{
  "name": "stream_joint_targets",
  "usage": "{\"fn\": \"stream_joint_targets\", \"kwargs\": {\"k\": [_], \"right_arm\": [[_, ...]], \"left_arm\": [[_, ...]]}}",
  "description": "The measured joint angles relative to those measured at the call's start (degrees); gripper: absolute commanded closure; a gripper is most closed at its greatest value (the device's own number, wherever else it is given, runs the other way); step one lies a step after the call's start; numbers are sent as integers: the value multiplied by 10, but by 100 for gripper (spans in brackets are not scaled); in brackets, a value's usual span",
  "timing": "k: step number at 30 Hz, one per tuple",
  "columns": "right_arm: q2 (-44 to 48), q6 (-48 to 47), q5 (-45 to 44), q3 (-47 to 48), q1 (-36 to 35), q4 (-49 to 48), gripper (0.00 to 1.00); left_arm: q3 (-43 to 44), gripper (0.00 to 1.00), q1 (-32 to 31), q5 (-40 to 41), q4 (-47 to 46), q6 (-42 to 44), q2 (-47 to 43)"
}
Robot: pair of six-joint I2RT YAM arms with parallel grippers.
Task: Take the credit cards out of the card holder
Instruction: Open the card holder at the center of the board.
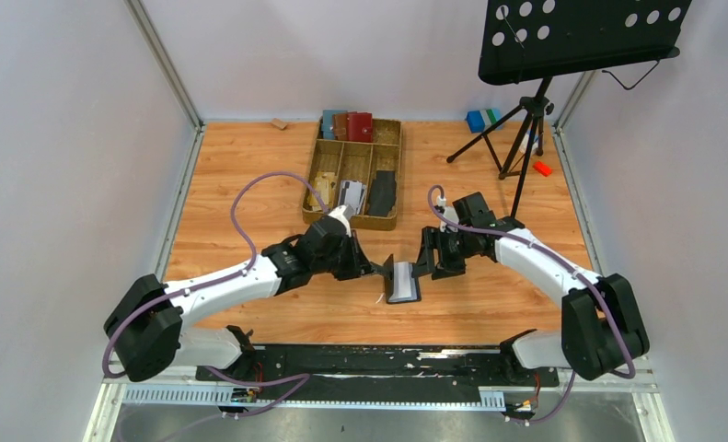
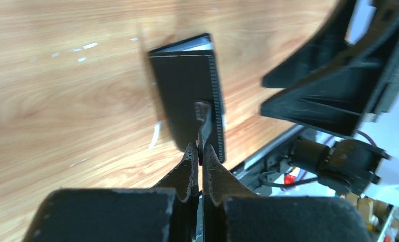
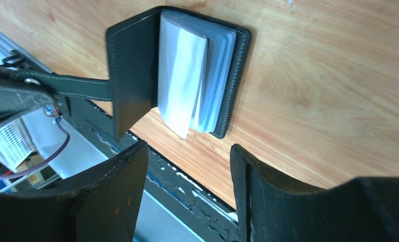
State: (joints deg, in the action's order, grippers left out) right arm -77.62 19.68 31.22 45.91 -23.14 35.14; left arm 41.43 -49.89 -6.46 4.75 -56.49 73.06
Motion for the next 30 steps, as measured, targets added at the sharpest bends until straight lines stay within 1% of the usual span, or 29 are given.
{"fn": "stream_joint_targets", "kwargs": {"k": [4, 6, 8, 12, 16, 20, 25, 30], "right_arm": [[-4, -3, -33, 2, -5, 7, 38], [-16, -3, -43, 2, -10, 8, 36], [-28, -2, -54, 2, -20, 9, 34], [-47, -1, -71, 2, -33, 8, 34], [-66, -4, -108, 7, -38, 14, 34], [-73, -11, -132, 15, -39, 17, 34], [-93, -14, -136, 17, -48, 13, 34], [-106, -14, -130, 23, -76, 9, 34]], "left_arm": [[-2, 100, 11, 34, 73, -5, -7], [-2, 100, 14, 51, 108, -7, -4], [2, 100, 15, 69, 153, -6, 9], [20, 100, 15, 89, 231, 0, 57], [23, 100, 15, 89, 256, 4, 88], [23, 100, 15, 89, 269, 5, 98], [23, 100, 15, 89, 272, 10, 98], [23, 100, 15, 87, 272, 15, 98]]}}
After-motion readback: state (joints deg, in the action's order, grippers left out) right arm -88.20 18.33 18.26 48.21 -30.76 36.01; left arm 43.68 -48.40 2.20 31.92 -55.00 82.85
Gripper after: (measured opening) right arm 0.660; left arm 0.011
